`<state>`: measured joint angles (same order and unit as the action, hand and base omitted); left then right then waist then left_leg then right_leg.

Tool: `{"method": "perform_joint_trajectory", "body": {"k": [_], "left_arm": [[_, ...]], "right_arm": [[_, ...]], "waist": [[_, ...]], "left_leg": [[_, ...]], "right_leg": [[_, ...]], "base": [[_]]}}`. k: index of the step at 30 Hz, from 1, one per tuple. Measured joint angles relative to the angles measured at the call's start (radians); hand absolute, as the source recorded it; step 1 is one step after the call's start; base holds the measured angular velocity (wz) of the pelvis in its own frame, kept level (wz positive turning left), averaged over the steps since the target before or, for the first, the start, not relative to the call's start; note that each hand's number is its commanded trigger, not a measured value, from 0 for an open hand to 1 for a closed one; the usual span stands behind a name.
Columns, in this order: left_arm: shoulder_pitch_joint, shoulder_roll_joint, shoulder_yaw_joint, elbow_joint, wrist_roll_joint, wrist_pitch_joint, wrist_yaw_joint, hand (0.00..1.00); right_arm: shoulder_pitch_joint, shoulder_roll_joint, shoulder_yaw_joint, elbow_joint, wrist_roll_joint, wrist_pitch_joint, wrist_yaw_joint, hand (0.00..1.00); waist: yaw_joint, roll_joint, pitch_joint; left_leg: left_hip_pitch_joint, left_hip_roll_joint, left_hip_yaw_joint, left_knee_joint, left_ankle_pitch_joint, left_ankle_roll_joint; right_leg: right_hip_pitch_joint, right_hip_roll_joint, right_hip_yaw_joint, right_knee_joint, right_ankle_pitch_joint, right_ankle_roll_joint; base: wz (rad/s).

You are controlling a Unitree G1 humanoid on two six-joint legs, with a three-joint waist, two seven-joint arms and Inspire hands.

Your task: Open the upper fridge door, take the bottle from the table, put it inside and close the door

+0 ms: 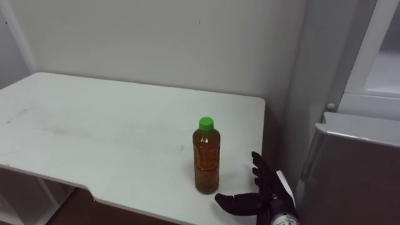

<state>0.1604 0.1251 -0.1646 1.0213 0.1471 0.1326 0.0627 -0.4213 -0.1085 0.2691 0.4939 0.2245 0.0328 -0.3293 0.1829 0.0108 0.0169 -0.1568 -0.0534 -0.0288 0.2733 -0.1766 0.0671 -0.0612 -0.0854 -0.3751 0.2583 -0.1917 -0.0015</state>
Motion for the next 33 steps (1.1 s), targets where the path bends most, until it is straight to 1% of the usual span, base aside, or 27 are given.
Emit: {"method": "perform_joint_trajectory", "body": {"k": [3, 4, 9, 16, 23, 26, 28, 31, 33], "left_arm": [[-0.016, 0.001, -0.012, 0.0, -0.007, 0.0, 0.001, 0.0], [-0.017, 0.001, -0.02, 0.0, -0.019, -0.001, 0.003, 0.0], [-0.031, 0.005, -0.04, 0.0, -0.052, -0.002, 0.013, 0.0], [-0.037, 0.014, -0.072, 0.001, -0.058, -0.011, 0.009, 0.0], [-0.046, 0.013, -0.076, 0.002, -0.06, -0.012, 0.0, 0.0], [-0.048, 0.013, -0.087, 0.005, -0.078, -0.012, 0.006, 0.0], [-0.059, 0.012, -0.094, 0.022, -0.077, -0.019, 0.01, 0.0], [-0.062, 0.013, -0.105, 0.024, -0.079, -0.024, 0.018, 0.0], [-0.065, 0.014, -0.114, 0.025, -0.078, -0.027, 0.023, 0.0]], "right_arm": [[-0.04, -0.001, -0.008, 0.027, -0.003, -0.003, -0.029, 0.0], [-0.049, -0.002, -0.008, 0.043, -0.003, -0.011, -0.037, 0.0], [-0.054, -0.003, -0.009, 0.052, -0.003, -0.03, -0.063, 0.0], [-0.069, -0.002, -0.015, 0.057, 0.0, -0.032, -0.059, 0.0], [-0.071, 0.001, -0.019, 0.038, 0.0, -0.045, -0.06, 0.0], [-0.09, 0.001, -0.016, 0.038, 0.0, -0.049, -0.059, 0.0], [-0.112, -0.002, -0.016, 0.038, -0.001, -0.055, -0.05, 0.0], [-0.12, -0.004, -0.013, 0.038, 0.0, -0.067, -0.038, 0.0], [-0.122, -0.007, -0.005, 0.038, 0.005, -0.067, -0.03, 0.0]], "waist": [[0.004, 0.001, 0.0029], [0.005, 0.003, 0.005], [0.015, 0.003, 0.0048], [0.018, 0.003, 0.005], [0.019, 0.008, 0.0064], [0.023, 0.009, 0.006], [0.028, 0.009, 0.0061], [0.037, 0.009, 0.006], [0.045, 0.009, 0.0061]], "left_leg": [[-0.025, -0.004, 0.001, -0.001, 0.01, 0.003], [-0.026, -0.005, 0.001, -0.001, 0.012, 0.004], [-0.038, -0.007, 0.002, -0.001, 0.015, 0.006], [-0.045, -0.008, 0.0, 0.0, 0.016, 0.006], [-0.058, -0.008, 0.001, 0.001, 0.016, 0.006], [-0.058, -0.008, 0.003, -0.001, 0.02, 0.005], [-0.058, -0.007, 0.005, -0.004, 0.022, 0.004], [-0.057, -0.006, 0.006, -0.006, 0.022, 0.004], [-0.058, -0.006, 0.006, -0.005, 0.022, 0.004]], "right_leg": [[-0.03, -0.004, -0.001, 0.009, 0.001, 0.001], [-0.034, -0.006, -0.002, 0.015, 0.001, 0.001], [-0.047, -0.011, -0.009, 0.02, 0.001, 0.001], [-0.053, -0.016, -0.013, 0.022, 0.001, 0.001], [-0.068, -0.018, -0.012, 0.022, 0.001, 0.001], [-0.075, -0.018, -0.01, 0.024, 0.001, 0.001], [-0.081, -0.019, -0.01, 0.03, 0.001, 0.001], [-0.082, -0.019, -0.01, 0.034, 0.001, 0.001], [-0.083, -0.02, -0.011, 0.035, 0.001, 0.001]], "base": [[0.0], [0.0], [0.01], [0.0], [0.0], [-0.04], [-0.03], [-0.02], [0.0]]}}
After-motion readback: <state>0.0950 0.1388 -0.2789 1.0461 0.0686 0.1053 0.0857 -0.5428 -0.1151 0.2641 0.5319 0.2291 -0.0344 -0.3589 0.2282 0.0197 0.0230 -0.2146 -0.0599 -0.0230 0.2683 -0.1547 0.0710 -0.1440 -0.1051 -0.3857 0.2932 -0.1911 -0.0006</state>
